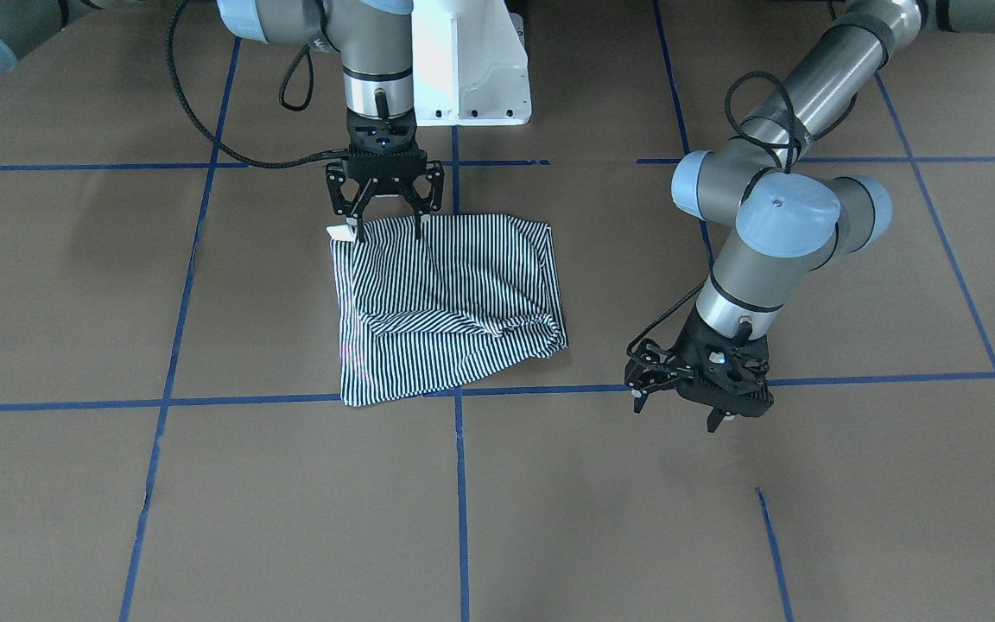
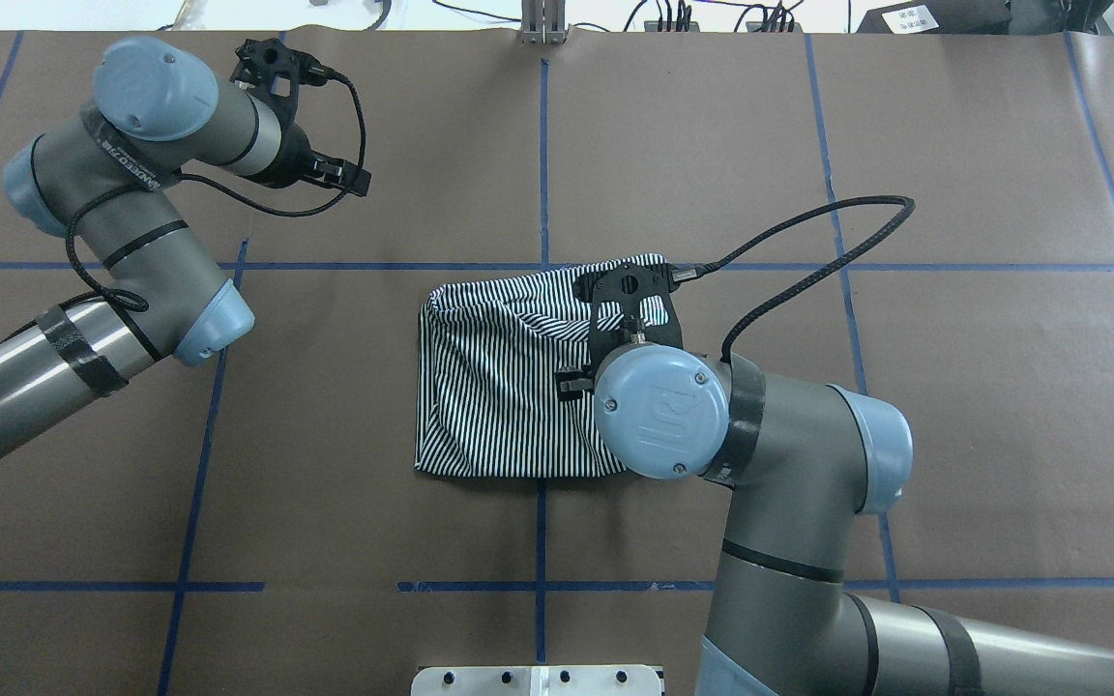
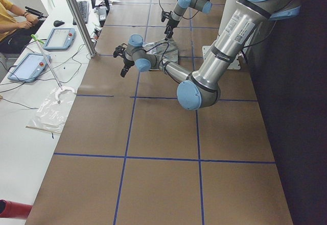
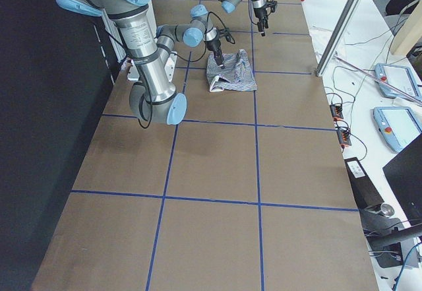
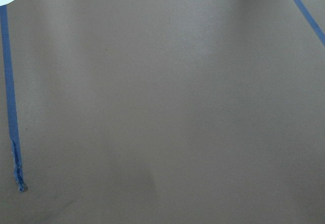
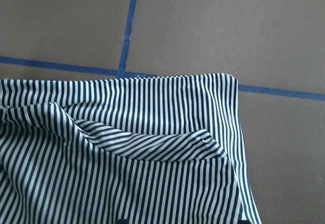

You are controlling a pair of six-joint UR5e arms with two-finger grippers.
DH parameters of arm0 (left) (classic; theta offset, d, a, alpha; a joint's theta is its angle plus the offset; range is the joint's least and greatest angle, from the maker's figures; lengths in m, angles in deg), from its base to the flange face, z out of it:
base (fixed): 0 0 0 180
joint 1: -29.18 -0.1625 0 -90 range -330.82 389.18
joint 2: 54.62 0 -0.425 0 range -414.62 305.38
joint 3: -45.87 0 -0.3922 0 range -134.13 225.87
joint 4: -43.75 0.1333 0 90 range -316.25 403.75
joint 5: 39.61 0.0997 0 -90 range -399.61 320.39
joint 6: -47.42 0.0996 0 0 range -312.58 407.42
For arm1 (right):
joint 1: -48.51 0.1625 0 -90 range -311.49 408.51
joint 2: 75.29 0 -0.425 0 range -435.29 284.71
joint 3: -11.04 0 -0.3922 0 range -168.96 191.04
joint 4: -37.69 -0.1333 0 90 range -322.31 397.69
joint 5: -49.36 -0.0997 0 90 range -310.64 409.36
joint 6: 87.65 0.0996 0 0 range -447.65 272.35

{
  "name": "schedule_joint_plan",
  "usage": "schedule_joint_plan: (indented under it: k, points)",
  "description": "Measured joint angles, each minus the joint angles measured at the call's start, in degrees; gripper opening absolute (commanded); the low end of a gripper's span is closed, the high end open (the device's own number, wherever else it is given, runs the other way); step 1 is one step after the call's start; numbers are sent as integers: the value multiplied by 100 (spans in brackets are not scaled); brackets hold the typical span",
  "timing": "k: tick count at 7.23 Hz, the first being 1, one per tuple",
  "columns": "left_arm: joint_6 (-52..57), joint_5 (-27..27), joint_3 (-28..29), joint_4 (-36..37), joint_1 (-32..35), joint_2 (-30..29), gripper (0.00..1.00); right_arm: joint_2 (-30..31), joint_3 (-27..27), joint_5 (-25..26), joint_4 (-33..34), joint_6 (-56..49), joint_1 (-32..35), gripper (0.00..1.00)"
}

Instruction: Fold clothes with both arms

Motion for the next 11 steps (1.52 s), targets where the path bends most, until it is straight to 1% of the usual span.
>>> schedule_joint_plan:
  k: [1, 3, 9, 10, 11]
  points:
    - [-5, 0, 3, -3, -3, 1, 100, 129, -89, 38, -31, 19, -68, 78]
    - [-8, 0, 4, -8, -7, 1, 100, 251, -94, 100, -53, 33, -244, 78]
    - [-60, 0, -4, -10, -13, -2, 100, 350, 376, 173, -90, 34, -350, 78]
    - [-61, 0, -5, -9, -14, -1, 100, 350, 525, 194, -278, 55, -351, 78]
    - [-61, 0, -5, -10, -14, -2, 100, 352, 759, 209, -687, 68, -343, 78]
